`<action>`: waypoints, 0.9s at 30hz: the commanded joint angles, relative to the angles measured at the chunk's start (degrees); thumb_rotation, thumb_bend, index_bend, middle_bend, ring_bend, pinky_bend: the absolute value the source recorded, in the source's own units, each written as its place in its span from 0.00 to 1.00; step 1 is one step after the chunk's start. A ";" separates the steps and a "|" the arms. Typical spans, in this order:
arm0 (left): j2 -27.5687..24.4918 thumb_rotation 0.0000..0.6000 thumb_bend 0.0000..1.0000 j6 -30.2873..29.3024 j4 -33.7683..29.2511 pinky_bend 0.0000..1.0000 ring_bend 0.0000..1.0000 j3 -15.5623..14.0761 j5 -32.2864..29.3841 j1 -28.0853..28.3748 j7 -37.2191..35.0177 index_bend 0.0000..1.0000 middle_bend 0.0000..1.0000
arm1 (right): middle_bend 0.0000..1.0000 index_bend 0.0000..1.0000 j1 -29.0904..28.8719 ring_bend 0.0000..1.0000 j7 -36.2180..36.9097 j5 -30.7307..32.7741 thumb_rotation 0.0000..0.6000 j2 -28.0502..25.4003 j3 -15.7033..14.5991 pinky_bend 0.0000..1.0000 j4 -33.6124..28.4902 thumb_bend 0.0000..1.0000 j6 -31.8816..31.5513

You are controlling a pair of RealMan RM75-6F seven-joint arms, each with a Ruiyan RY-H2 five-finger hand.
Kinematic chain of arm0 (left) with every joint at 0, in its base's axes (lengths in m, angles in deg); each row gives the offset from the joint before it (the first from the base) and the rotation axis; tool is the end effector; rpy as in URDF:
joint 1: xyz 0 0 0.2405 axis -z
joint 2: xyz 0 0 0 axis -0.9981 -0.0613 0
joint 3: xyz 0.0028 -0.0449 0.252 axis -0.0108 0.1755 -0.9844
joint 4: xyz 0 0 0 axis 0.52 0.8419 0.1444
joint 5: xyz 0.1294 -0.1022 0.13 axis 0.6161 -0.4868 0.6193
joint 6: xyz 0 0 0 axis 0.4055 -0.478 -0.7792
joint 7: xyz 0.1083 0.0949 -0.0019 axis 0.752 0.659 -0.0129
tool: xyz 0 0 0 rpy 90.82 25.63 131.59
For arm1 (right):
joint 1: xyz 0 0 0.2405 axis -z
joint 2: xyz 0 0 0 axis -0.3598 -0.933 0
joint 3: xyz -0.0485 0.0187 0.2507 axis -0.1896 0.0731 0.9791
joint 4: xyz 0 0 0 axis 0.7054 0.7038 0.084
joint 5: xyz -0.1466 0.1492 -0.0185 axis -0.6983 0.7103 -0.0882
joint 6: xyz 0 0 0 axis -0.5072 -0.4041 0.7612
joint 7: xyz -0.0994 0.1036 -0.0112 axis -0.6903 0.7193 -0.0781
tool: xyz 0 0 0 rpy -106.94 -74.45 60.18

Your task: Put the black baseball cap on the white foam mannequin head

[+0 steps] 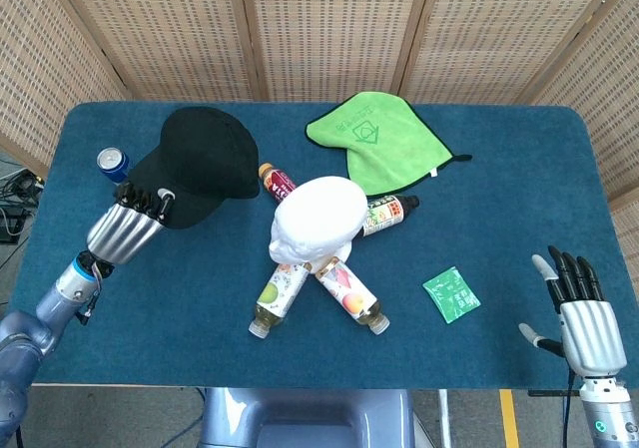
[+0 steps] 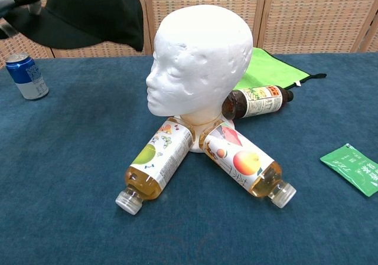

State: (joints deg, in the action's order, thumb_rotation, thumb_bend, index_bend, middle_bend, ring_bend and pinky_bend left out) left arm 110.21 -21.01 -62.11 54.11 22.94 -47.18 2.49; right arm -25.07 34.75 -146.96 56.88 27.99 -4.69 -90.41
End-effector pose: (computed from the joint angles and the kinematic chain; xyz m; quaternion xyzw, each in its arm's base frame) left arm -0.2248 0.3629 0.1021 -0.6585 0.2521 -0.3835 0.5965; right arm -0.2965 -0.1774 0.1493 0.5941 -0.3394 0.4454 0.5775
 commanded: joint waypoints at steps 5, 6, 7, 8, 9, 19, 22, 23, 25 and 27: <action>-4.27 1.00 0.60 -2.27 -7.14 0.69 0.85 3.25 -1.27 3.64 1.26 0.82 0.92 | 0.00 0.14 0.09 0.00 0.53 -0.19 1.00 -0.08 0.17 0.00 0.04 0.08 -0.53; -4.98 1.00 0.60 -2.37 -8.85 0.69 0.85 3.54 -1.17 4.25 2.08 0.82 0.92 | 0.00 0.14 0.13 0.00 0.74 -0.15 1.00 -0.12 0.25 0.00 0.07 0.08 -0.67; -5.72 1.00 0.60 -2.54 -10.79 0.69 0.85 3.86 -0.96 5.00 2.96 0.82 0.92 | 0.00 0.14 0.17 0.00 0.91 -0.12 1.00 -0.14 0.29 0.00 0.11 0.08 -0.78; -6.23 1.00 0.60 -2.64 -12.15 0.69 0.85 4.05 -0.75 5.53 3.64 0.82 0.92 | 0.00 0.14 0.21 0.00 1.07 -0.08 1.00 -0.17 0.32 0.00 0.15 0.08 -0.86; -6.77 1.00 0.60 -2.75 -13.58 0.69 0.85 4.25 -0.48 6.13 4.43 0.82 0.92 | 0.00 0.14 0.25 0.00 1.25 -0.01 1.00 -0.21 0.36 0.00 0.19 0.08 -0.91; -14.12 1.00 0.60 0.49 -37.47 0.69 0.85 7.05 3.14 12.03 17.96 0.82 0.92 | 0.00 0.14 0.28 0.00 2.93 0.71 1.00 -0.71 0.82 0.00 0.52 0.08 -0.91; -15.29 1.00 0.60 2.40 -44.21 0.69 0.85 7.61 3.64 12.35 21.82 0.82 0.92 | 0.00 0.14 0.37 0.00 3.62 0.97 1.00 -0.93 0.96 0.00 0.62 0.08 -1.02; -15.41 1.00 0.60 2.64 -45.35 0.69 0.85 7.62 4.03 12.43 22.69 0.82 0.92 | 0.00 0.14 0.40 0.00 3.81 1.07 1.00 -0.98 1.02 0.00 0.64 0.08 -1.04; -15.44 1.00 0.60 3.32 -47.76 0.69 0.85 7.60 4.76 12.44 24.46 0.82 0.92 | 0.00 0.14 0.46 0.00 4.27 1.26 1.00 -1.14 1.11 0.00 0.65 0.08 -1.09; -15.23 1.00 0.60 3.89 -49.37 0.69 0.85 7.57 5.13 12.31 25.63 0.82 0.92 | 0.00 0.14 0.49 0.00 4.58 1.29 1.00 -1.26 1.16 0.00 0.63 0.08 -1.16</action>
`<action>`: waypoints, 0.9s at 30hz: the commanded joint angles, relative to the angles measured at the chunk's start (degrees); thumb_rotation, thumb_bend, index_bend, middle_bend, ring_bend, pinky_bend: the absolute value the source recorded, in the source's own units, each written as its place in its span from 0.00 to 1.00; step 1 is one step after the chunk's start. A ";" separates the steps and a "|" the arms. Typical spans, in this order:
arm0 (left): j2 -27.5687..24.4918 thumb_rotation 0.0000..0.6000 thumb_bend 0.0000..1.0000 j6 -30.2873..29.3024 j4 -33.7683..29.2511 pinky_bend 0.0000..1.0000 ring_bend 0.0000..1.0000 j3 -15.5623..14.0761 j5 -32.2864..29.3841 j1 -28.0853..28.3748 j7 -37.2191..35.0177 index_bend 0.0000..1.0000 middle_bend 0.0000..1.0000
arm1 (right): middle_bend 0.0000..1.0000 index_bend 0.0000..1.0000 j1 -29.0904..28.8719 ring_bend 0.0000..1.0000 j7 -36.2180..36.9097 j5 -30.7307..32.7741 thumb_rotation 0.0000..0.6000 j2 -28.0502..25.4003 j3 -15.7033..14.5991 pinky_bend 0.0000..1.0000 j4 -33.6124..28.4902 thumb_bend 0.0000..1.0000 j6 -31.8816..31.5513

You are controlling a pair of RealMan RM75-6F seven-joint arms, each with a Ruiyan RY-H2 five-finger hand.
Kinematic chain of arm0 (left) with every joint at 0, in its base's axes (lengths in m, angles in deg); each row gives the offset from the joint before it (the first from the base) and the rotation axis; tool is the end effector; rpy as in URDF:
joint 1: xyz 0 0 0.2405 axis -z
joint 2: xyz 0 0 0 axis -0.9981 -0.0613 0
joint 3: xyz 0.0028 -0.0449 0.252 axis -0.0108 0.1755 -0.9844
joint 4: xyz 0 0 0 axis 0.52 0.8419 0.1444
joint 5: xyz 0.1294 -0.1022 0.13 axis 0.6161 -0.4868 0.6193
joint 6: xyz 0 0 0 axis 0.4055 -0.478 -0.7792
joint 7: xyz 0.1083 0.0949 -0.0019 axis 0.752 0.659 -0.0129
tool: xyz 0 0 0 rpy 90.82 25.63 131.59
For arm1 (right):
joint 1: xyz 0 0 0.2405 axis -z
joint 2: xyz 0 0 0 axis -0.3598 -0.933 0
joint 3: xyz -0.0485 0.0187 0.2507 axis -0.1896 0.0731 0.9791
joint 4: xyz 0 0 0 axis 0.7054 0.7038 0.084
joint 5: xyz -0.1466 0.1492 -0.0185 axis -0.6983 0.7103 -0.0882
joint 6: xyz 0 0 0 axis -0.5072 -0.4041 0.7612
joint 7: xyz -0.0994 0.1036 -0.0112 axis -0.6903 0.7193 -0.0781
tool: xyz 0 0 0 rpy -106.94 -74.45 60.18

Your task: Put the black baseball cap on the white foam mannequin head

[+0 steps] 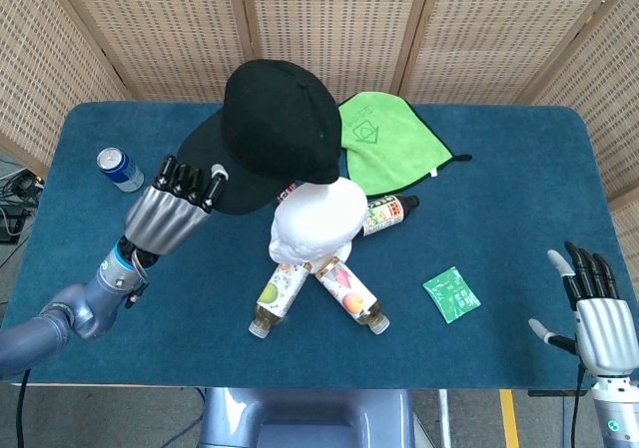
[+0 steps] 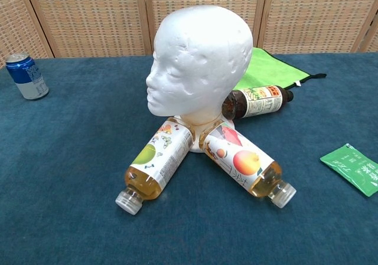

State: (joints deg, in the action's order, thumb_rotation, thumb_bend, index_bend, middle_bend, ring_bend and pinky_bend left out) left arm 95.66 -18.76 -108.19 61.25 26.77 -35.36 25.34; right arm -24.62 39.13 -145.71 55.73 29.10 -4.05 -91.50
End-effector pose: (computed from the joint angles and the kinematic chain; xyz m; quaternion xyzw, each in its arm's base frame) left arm -0.0855 0.3562 0.1092 -0.5871 0.2530 -0.5141 0.5718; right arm -0.3022 -0.1789 0.1630 0.5712 -0.3476 0.4639 0.5812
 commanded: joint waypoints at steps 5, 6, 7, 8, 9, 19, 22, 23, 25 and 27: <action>0.94 1.00 0.60 2.89 -6.65 0.69 0.85 0.42 2.68 0.13 5.08 0.82 0.92 | 0.00 0.14 0.13 0.00 0.56 -0.13 1.00 -0.38 0.07 0.00 -0.19 0.08 -0.33; 1.35 1.00 0.60 3.25 -7.08 0.69 0.85 0.42 2.90 0.04 5.36 0.82 0.92 | 0.00 0.14 0.15 0.00 0.58 -0.12 1.00 -0.41 0.07 0.00 -0.22 0.08 -0.34; 1.73 1.00 0.60 3.57 -7.35 0.69 0.85 0.47 3.13 -0.03 5.77 0.82 0.92 | 0.00 0.14 0.13 0.00 0.59 -0.10 1.00 -0.45 0.12 0.00 -0.25 0.08 -0.33; 2.10 1.00 0.60 3.85 -7.56 0.69 0.85 0.53 3.35 -0.11 6.10 0.82 0.92 | 0.00 0.14 0.10 0.00 0.59 -0.09 1.00 -0.48 0.14 0.00 -0.29 0.08 -0.29; 2.50 1.00 0.60 4.14 -7.76 0.69 0.85 0.55 3.54 -0.21 6.29 0.82 0.92 | 0.00 0.14 0.17 0.00 0.59 -0.14 1.00 -0.46 0.06 0.00 -0.29 0.08 -0.34; 5.92 1.00 0.60 6.87 -6.10 0.69 0.85 -0.78 5.83 -1.30 7.62 0.82 0.92 | 0.00 0.15 0.26 0.00 1.30 0.15 1.00 -0.67 0.21 0.00 -0.26 0.08 -0.35; 6.99 1.00 0.60 7.21 -5.33 0.69 0.85 -1.17 6.11 -1.80 7.25 0.82 0.92 | 0.00 0.15 0.29 0.00 1.57 0.28 1.00 -0.74 0.29 0.00 -0.20 0.08 -0.37; 7.30 1.00 0.60 7.24 -5.03 0.69 0.85 -1.25 6.26 -1.95 7.18 0.82 0.92 | 0.00 0.15 0.27 0.00 1.62 0.31 1.00 -0.76 0.30 0.00 -0.19 0.08 -0.32; 8.07 1.00 0.60 7.26 -4.24 0.69 0.85 -1.38 6.57 -2.41 6.94 0.82 0.92 | 0.00 0.15 0.24 0.00 1.68 0.34 1.00 -0.76 0.28 0.00 -0.15 0.08 -0.20; 8.76 1.00 0.60 7.27 -3.46 0.69 0.85 -1.36 6.74 -2.81 6.55 0.81 0.92 | 0.00 0.15 0.21 0.00 1.67 0.30 1.00 -0.75 0.27 0.00 -0.18 0.08 -0.13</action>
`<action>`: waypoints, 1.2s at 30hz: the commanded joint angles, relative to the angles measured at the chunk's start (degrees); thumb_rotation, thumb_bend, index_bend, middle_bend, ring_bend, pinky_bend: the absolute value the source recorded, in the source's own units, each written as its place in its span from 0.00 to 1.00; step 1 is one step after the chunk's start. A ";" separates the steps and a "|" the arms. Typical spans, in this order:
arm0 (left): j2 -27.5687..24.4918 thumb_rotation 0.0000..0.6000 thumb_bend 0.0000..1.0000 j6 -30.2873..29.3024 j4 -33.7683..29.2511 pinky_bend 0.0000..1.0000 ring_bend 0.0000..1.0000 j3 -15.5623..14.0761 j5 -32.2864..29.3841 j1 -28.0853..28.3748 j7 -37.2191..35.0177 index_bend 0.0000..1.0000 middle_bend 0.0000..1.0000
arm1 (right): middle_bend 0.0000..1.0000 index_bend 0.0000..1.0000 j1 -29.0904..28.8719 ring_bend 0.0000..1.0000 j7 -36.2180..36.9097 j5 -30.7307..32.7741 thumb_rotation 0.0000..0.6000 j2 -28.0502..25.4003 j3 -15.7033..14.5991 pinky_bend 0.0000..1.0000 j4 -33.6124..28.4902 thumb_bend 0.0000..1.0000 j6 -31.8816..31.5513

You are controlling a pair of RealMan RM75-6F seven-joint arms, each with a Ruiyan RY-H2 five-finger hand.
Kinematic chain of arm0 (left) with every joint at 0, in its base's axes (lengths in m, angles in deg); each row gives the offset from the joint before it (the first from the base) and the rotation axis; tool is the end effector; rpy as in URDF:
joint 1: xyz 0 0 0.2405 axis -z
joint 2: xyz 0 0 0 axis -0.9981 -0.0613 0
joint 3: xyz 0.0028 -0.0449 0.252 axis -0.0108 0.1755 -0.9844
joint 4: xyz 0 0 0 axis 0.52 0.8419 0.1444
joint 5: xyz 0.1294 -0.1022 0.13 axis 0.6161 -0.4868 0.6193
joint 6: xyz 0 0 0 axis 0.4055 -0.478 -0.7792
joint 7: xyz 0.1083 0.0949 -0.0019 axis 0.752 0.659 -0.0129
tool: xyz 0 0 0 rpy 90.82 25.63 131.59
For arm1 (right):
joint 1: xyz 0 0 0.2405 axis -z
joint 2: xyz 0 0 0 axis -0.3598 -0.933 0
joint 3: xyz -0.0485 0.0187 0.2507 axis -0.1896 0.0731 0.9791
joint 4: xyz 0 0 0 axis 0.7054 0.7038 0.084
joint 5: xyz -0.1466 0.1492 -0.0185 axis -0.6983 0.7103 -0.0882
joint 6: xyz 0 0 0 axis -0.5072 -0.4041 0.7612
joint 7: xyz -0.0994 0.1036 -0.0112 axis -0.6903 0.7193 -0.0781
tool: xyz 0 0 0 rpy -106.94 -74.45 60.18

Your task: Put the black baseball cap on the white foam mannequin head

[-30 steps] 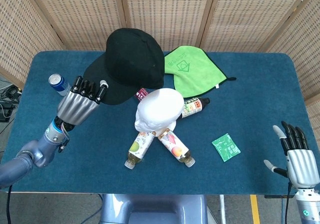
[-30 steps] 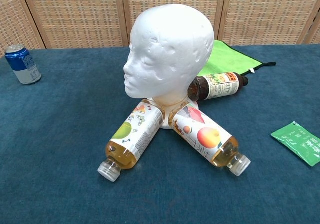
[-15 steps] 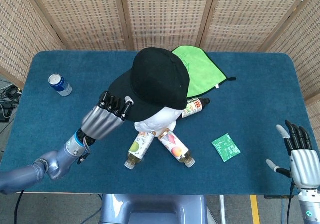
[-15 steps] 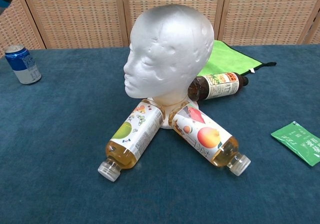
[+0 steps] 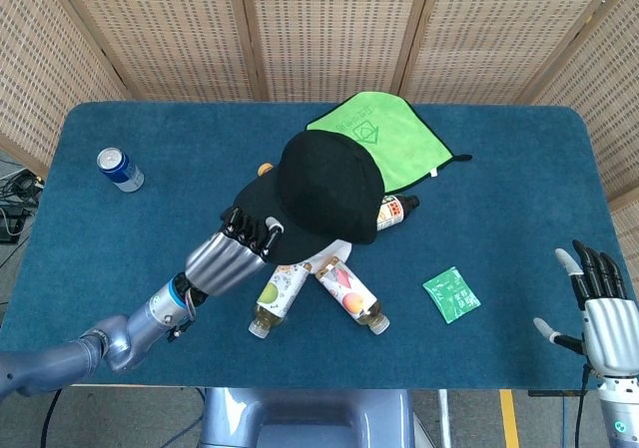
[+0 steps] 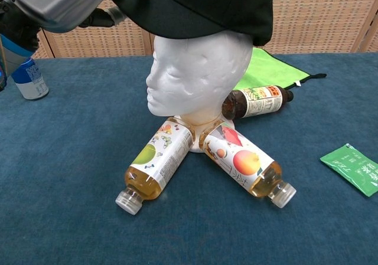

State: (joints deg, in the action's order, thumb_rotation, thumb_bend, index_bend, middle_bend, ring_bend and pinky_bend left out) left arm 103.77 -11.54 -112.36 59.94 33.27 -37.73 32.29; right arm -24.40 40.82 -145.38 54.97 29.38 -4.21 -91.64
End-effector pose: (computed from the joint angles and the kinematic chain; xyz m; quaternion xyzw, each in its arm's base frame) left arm -0.0728 0.3173 0.0345 -0.6469 0.2347 -0.5084 0.5176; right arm -0.3036 -0.1787 0.1683 0.5644 -0.3527 0.4697 0.5801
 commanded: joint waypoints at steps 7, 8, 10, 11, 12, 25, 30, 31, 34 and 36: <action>2.31 1.00 0.60 0.13 3.01 0.69 0.85 -0.01 0.67 -1.82 -1.81 0.81 0.92 | 0.00 0.15 0.00 0.00 -0.26 -0.09 1.00 0.05 -0.05 0.00 -0.06 0.08 0.04; 2.45 1.00 0.60 0.13 3.35 0.69 0.85 -0.04 0.77 -2.01 -1.96 0.81 0.92 | 0.00 0.15 0.00 0.00 -0.28 -0.09 1.00 0.06 -0.05 0.00 -0.05 0.08 0.05; 2.73 1.00 0.60 0.15 3.94 0.69 0.85 -0.05 0.87 -2.35 -2.31 0.81 0.92 | 0.00 0.15 -0.01 0.00 -0.33 -0.12 1.00 0.07 -0.07 0.00 -0.06 0.08 0.08; 2.85 1.00 0.60 0.17 4.21 0.69 0.85 -0.05 0.94 -2.50 -2.48 0.81 0.92 | 0.00 0.15 -0.02 0.00 -0.38 -0.15 1.00 0.08 -0.08 0.00 -0.07 0.08 0.09; 2.93 1.00 0.60 0.22 4.48 0.69 0.85 -0.06 1.06 -2.59 -2.64 0.81 0.92 | 0.00 0.15 -0.03 0.00 -0.44 -0.16 1.00 0.09 -0.07 0.00 -0.10 0.08 0.10; 3.41 1.00 0.58 1.40 6.27 0.69 0.85 -0.32 2.85 -2.98 -3.47 0.81 0.92 | 0.00 0.15 0.01 0.00 -0.40 -0.10 1.00 0.05 -0.06 0.00 -0.09 0.08 0.13; 2.77 1.00 0.57 1.51 6.07 0.69 0.85 0.42 3.30 -2.62 -3.29 0.81 0.92 | 0.00 0.15 0.02 0.00 -0.41 -0.11 1.00 0.06 -0.01 0.00 -0.15 0.08 0.05; 2.60 1.00 0.57 1.46 5.82 0.69 0.85 0.75 3.30 -2.52 -3.34 0.81 0.92 | 0.00 0.15 0.03 0.00 -0.42 -0.11 1.00 0.07 -0.01 0.00 -0.16 0.08 0.03; 2.11 1.00 0.57 1.82 5.08 0.69 0.85 0.94 3.58 -2.42 -3.20 0.81 0.92 | 0.00 0.15 0.02 0.00 -0.48 -0.16 1.00 0.04 -0.03 0.00 -0.22 0.08 0.05; 1.79 1.00 0.56 2.15 5.03 0.69 0.85 0.58 4.24 -2.37 -2.93 0.81 0.92 | 0.00 0.15 0.06 0.00 -0.44 -0.15 1.00 0.01 -0.02 0.00 -0.25 0.08 -0.01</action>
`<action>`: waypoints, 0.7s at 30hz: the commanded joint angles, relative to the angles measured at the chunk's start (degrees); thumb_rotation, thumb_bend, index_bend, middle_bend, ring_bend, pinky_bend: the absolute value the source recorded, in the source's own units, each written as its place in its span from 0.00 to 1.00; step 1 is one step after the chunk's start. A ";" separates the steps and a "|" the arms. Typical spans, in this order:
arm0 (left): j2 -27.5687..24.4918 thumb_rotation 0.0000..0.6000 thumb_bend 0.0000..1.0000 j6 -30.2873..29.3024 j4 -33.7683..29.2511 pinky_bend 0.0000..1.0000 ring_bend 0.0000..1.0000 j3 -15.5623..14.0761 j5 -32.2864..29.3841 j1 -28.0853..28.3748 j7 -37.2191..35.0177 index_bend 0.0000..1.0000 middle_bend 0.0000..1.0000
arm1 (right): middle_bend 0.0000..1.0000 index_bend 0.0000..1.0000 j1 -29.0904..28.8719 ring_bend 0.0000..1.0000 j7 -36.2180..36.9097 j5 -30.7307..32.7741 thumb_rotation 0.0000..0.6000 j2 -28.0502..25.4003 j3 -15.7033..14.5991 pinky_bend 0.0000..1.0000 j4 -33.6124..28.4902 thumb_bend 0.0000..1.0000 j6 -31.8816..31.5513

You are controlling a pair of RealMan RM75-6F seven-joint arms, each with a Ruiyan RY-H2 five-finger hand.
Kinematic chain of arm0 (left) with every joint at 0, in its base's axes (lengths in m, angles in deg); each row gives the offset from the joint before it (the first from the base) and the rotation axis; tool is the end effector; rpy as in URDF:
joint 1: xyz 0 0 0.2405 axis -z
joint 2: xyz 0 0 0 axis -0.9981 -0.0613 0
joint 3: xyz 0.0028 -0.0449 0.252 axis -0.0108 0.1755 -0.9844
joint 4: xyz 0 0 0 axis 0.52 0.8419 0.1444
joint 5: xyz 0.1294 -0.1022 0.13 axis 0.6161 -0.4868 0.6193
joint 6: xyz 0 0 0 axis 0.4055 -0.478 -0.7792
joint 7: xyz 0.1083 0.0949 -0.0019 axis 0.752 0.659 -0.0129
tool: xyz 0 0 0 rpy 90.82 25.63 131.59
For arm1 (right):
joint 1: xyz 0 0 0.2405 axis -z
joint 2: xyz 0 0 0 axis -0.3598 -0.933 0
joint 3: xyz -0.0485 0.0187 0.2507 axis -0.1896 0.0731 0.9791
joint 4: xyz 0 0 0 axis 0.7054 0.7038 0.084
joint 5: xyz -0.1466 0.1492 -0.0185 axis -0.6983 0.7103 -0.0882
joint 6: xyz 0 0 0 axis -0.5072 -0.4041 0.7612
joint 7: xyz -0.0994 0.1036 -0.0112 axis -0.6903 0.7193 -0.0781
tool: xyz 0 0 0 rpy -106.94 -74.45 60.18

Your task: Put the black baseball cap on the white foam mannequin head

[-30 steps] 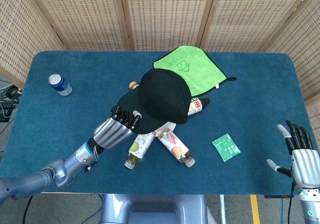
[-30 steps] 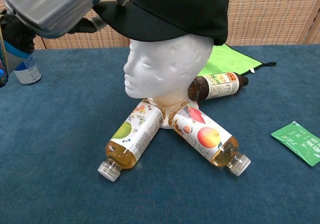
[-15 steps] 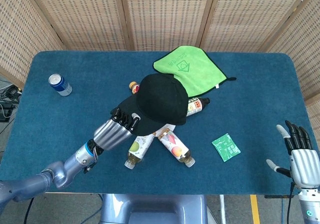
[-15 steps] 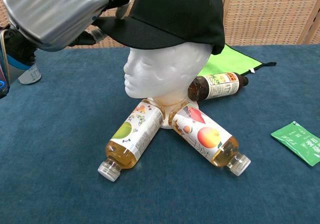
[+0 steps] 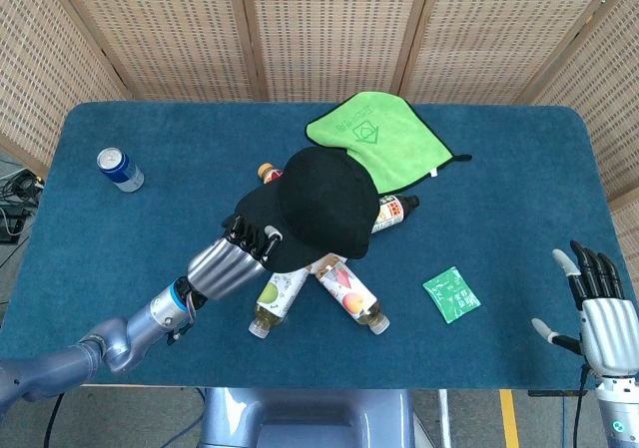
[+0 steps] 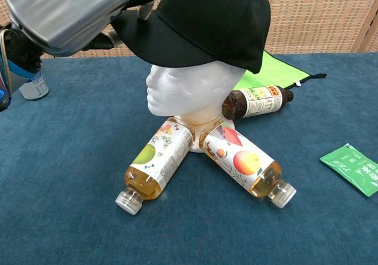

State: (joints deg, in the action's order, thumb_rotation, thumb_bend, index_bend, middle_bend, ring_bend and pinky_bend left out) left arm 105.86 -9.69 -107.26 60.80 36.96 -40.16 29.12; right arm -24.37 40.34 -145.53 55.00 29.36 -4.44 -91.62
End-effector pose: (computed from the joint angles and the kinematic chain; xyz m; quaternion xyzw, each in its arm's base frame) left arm -0.0885 0.3173 0.0215 -0.6661 0.2396 -0.4952 0.5037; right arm -0.3026 -0.1784 0.1675 0.5658 -0.3515 0.4686 0.5802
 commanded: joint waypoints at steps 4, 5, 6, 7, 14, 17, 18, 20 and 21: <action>-0.48 1.00 0.56 0.59 0.06 0.69 0.85 -0.57 0.97 -0.24 0.34 0.81 0.92 | 0.00 0.15 0.10 0.00 0.21 0.04 1.00 -0.11 0.08 0.00 -0.05 0.08 -0.21; -0.47 1.00 0.56 0.54 0.10 0.69 0.85 -0.54 1.00 -0.35 0.30 0.81 0.92 | 0.00 0.15 0.10 0.00 0.27 0.04 1.00 -0.13 0.10 0.00 -0.05 0.08 -0.24; -0.46 1.00 0.56 0.48 0.18 0.69 0.85 -0.54 1.05 -0.45 0.26 0.81 0.92 | 0.00 0.15 0.12 0.00 0.29 0.05 1.00 -0.13 0.11 0.00 -0.04 0.08 -0.28; -0.45 1.00 0.56 0.44 0.26 0.69 0.85 -0.50 1.07 -0.54 0.23 0.81 0.92 | 0.00 0.15 0.12 0.00 0.32 0.08 1.00 -0.13 0.11 0.00 -0.03 0.08 -0.25; -0.13 1.00 0.56 0.71 0.93 0.69 0.85 -0.71 1.30 -1.07 -0.12 0.81 0.92 | 0.00 0.15 0.08 0.00 0.13 -0.05 1.00 -0.07 0.06 0.00 -0.05 0.08 -0.18; 0.15 1.00 0.55 0.66 1.25 0.69 0.85 -0.86 1.54 -1.26 -0.19 0.81 0.92 | 0.00 0.15 0.08 0.00 0.13 0.04 1.00 -0.07 0.09 0.00 -0.06 0.08 -0.14; 0.22 1.00 0.55 0.71 1.34 0.69 0.85 -0.90 1.55 -1.33 -0.28 0.80 0.92 | 0.00 0.15 0.08 0.00 0.12 0.05 1.00 -0.07 0.08 0.00 -0.07 0.08 -0.11; 0.25 1.00 0.55 1.06 1.43 0.69 0.85 -0.96 1.42 -1.47 -0.45 0.80 0.92 | 0.00 0.15 0.07 0.00 0.10 0.04 1.00 -0.07 0.07 0.00 -0.07 0.08 -0.07; 0.21 1.00 0.55 1.21 1.48 0.69 0.85 -0.94 1.40 -1.49 -0.41 0.80 0.92 | 0.00 0.15 0.07 0.00 0.10 0.02 1.00 -0.07 0.04 0.00 -0.08 0.08 -0.04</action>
State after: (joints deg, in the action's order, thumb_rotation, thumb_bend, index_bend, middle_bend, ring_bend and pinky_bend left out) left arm 106.08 -8.50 -105.80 59.87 38.37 -41.63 28.70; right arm -24.30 40.44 -145.51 54.93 29.40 -4.53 -91.66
